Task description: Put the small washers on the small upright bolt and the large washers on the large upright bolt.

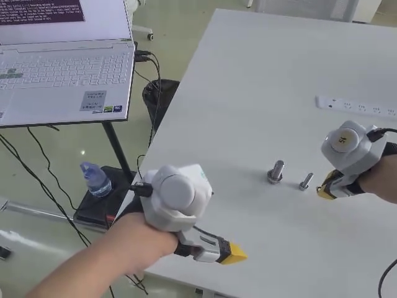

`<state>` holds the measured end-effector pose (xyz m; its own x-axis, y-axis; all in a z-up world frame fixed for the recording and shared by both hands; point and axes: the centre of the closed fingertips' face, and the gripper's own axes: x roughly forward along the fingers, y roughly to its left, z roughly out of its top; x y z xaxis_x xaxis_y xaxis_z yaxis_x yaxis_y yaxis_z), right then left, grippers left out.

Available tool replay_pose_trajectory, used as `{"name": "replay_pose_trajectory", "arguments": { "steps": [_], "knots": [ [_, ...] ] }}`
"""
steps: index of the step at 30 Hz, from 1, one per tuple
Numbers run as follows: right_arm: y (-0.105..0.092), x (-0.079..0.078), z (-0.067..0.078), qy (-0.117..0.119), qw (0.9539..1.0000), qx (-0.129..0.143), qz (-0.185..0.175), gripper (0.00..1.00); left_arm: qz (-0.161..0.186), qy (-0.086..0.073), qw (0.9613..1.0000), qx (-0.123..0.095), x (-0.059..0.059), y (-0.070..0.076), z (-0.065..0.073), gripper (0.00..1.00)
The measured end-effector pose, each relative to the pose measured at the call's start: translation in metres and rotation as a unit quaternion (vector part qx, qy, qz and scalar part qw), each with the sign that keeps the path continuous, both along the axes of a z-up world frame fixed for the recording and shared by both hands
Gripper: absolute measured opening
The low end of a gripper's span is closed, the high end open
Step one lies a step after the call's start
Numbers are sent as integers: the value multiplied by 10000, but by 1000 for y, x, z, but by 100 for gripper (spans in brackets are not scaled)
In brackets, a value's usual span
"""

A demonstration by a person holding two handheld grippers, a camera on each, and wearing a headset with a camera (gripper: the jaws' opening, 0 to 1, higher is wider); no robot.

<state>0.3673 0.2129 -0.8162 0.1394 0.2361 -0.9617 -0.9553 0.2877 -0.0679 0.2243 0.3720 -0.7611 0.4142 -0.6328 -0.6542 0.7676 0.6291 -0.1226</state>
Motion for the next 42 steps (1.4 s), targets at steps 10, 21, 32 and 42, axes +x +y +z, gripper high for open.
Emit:
{"name": "replay_pose_trajectory", "arguments": {
  "steps": [10, 21, 32, 42],
  "knots": [
    [9, 19, 13, -148, 9999, 68, 22, 11, -8, -11, 10000, -11, 2, 0, 0, 79],
    [18, 28, 15, -186, 9997, 109, 93, 11, 23, -4, 10000, -12, 3, 3, -1, 79],
    [20, 26, 7, -108, 9998, 31, 140, 12, 15, 11, 10000, -3, 3, 4, -1, 78],
    [21, 26, 4, -100, 9999, 20, 133, 12, 28, 29, 10000, -1, 1, 5, -3, 78]
  ]
}}
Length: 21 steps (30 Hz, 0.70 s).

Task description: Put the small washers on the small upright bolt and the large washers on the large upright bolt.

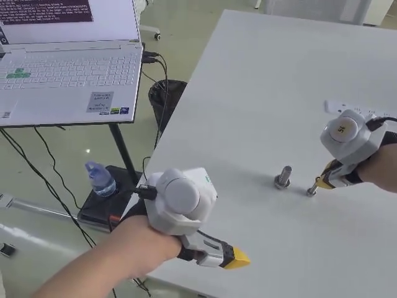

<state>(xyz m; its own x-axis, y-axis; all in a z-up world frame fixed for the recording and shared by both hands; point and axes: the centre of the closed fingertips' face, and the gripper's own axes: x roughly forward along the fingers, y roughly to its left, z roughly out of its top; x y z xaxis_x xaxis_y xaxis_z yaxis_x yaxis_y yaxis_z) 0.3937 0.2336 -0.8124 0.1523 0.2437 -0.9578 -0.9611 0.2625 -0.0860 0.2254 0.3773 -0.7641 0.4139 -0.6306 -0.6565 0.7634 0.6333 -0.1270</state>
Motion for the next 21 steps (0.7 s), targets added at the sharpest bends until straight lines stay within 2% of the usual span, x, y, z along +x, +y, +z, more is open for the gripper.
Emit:
{"name": "replay_pose_trajectory", "arguments": {
  "steps": [21],
  "knots": [
    [0, -1, -11, 76, 9999, -78, 6, 12, 18, 46, 10000, 19, -1, 3, -3, 78]
  ]
}}
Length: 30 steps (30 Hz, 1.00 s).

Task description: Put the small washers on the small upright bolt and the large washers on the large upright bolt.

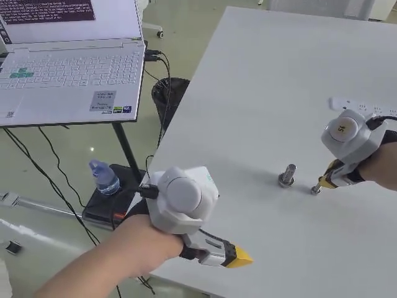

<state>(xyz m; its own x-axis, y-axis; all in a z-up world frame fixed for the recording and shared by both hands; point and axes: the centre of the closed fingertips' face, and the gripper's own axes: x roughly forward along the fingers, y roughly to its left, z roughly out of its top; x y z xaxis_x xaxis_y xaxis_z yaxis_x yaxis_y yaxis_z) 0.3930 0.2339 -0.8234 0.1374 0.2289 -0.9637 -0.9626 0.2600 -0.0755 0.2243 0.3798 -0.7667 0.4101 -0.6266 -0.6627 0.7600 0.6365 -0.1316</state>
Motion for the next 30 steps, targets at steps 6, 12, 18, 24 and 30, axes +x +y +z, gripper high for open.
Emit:
{"name": "replay_pose_trajectory", "arguments": {
  "steps": [6, 12, 18, 24, 30],
  "knots": [
    [0, -1, -6, 23, 10000, -1, 21, 12, 9, 19, 10000, -8, 2, 0, 0, 78],
    [0, 0, -13, 43, 10000, -36, 19, 12, -15, 0, 10000, -22, 4, 0, 3, 78],
    [3, -1, -20, 91, 9999, -37, 82, 12, -13, 9, 10000, -28, 7, 1, 2, 78],
    [5, -1, -25, 108, 9998, -93, 121, 12, 1, 59, 10000, -55, 5, 2, 1, 78],
    [5, 1, -28, 136, 9997, -128, 131, 12, 36, 97, 9999, -59, 6, 6, -2, 78]
  ]
}}
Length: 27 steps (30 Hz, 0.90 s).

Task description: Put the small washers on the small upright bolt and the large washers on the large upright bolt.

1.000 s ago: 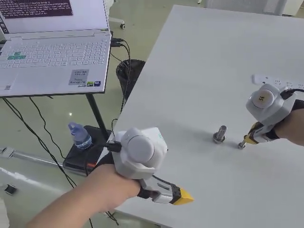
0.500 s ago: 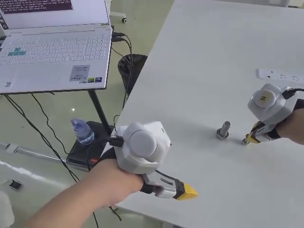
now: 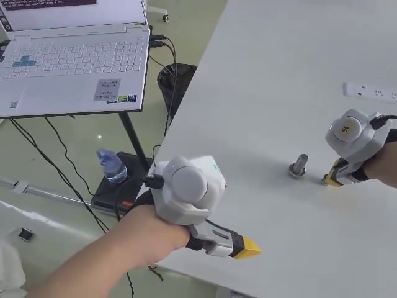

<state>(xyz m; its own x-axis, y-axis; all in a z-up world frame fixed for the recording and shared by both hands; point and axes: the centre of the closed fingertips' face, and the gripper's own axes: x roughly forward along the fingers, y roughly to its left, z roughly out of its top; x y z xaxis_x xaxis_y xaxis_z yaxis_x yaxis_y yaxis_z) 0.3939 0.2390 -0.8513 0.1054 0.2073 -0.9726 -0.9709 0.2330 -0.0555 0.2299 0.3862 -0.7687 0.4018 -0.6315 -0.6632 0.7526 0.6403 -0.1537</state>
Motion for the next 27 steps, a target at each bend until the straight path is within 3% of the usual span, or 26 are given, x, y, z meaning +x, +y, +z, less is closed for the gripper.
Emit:
{"name": "replay_pose_trajectory", "arguments": {
  "steps": [27],
  "knots": [
    [1, 2, -6, 82, 9999, -31, -132, 12, -27, 24, 10000, 4, 2, -1, -1, 78]
  ]
}}
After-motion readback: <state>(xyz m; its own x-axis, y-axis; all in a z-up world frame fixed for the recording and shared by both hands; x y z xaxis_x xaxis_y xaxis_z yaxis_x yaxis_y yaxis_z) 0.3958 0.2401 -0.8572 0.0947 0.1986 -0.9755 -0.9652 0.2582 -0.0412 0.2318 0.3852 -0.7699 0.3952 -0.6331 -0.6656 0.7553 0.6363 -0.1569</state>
